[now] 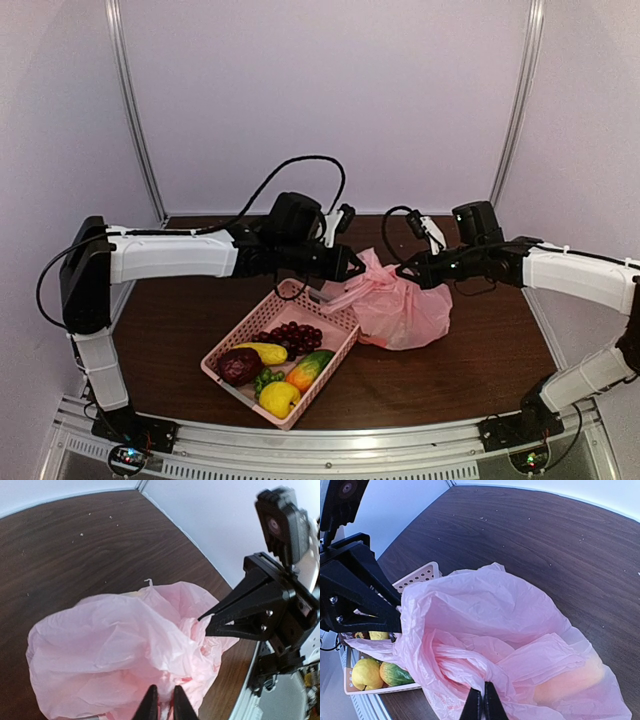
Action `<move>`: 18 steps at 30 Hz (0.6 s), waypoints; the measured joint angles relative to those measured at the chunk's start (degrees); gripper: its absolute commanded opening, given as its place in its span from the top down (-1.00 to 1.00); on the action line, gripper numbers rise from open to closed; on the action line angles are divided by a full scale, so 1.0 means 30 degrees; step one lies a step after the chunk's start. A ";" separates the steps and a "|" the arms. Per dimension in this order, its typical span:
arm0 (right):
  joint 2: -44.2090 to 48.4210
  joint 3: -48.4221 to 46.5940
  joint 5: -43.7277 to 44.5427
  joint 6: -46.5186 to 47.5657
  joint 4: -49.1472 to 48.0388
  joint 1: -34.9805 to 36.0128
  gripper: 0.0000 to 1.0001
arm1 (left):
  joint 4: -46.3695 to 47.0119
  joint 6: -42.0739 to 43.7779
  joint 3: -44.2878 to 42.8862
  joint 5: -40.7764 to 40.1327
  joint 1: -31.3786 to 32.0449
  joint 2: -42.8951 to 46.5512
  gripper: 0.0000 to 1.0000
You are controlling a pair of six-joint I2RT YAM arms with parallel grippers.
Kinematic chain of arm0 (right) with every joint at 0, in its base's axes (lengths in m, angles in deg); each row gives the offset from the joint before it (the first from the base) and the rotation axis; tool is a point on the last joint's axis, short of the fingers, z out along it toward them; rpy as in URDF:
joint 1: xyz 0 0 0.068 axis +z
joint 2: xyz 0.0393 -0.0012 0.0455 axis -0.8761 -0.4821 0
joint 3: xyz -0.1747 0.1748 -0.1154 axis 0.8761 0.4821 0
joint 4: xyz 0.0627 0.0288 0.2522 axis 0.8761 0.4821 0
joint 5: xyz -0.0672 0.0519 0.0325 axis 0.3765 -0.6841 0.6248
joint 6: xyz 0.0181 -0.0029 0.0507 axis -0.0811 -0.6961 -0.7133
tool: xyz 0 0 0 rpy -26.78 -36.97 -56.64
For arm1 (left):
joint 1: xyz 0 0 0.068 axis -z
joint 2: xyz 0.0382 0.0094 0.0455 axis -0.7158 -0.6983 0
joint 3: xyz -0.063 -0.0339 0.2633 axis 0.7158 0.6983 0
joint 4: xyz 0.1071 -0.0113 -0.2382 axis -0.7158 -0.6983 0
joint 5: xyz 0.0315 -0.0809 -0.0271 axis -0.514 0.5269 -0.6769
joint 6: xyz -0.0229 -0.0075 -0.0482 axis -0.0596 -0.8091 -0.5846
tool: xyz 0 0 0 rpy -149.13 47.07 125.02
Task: Untie the knot of the plastic bag and take out the fruit
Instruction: Untie the bag handles from the takeout bag.
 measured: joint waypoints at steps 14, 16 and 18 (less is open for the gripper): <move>0.2288 0.0896 0.1450 -0.0619 -0.0357 -0.0015 1.00 | -0.0095 0.0036 -0.0634 -0.0597 0.0007 0.0000 1.00; 0.2790 0.1078 0.1851 -0.0743 -0.0517 -0.0022 1.00 | -0.0022 0.0044 -0.0758 -0.0860 0.0007 0.0007 1.00; 0.3322 0.1413 0.2266 -0.0940 -0.0758 -0.0036 1.00 | -0.0066 0.0044 -0.0765 -0.1195 -0.0022 0.0007 1.00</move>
